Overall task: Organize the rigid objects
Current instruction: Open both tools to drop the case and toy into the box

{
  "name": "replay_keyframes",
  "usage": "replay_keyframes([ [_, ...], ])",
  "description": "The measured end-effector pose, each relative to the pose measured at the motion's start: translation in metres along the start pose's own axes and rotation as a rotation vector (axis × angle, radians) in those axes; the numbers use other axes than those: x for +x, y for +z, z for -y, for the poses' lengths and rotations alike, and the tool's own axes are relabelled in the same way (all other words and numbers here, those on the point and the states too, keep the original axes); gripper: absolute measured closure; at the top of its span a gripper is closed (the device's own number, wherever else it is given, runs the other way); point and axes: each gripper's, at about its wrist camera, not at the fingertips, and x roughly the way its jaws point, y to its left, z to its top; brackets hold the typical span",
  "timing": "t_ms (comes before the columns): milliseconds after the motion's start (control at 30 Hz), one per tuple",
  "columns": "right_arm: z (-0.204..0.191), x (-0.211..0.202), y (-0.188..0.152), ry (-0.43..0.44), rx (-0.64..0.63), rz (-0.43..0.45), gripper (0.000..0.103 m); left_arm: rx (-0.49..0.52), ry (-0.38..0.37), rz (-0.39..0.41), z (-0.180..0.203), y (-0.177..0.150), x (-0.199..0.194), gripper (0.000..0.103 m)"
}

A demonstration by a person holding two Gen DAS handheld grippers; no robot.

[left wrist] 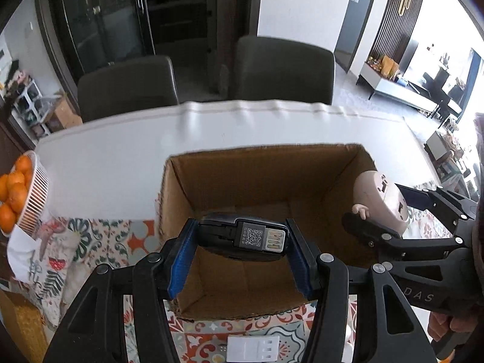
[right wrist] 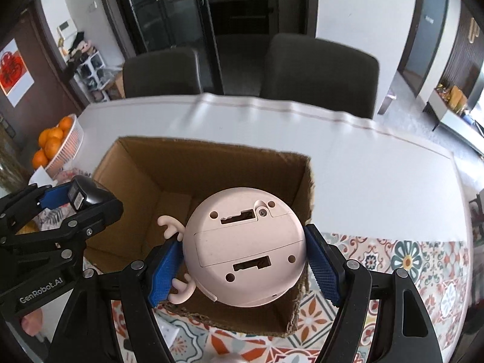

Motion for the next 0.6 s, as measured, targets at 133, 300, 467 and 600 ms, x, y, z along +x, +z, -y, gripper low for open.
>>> replay_keyframes([
  [133,0.000,0.003,0.003,-0.006,-0.012,-0.003,0.026,-0.004,0.011,0.011,-0.001,0.002,0.000,0.043],
  [300,-0.003,0.006,0.004,0.008,-0.017,-0.023,0.026,0.007,0.082,0.059,-0.004,0.000,-0.013,0.033],
  [467,-0.011,0.012,0.006,0.007,-0.030,-0.033,0.026,0.003,0.159,0.086,-0.014,-0.002,-0.023,0.028],
  [600,-0.016,0.014,0.008,-0.005,-0.026,-0.032,0.019,-0.019,0.167,0.079,-0.023,-0.005,-0.023,0.028],
])
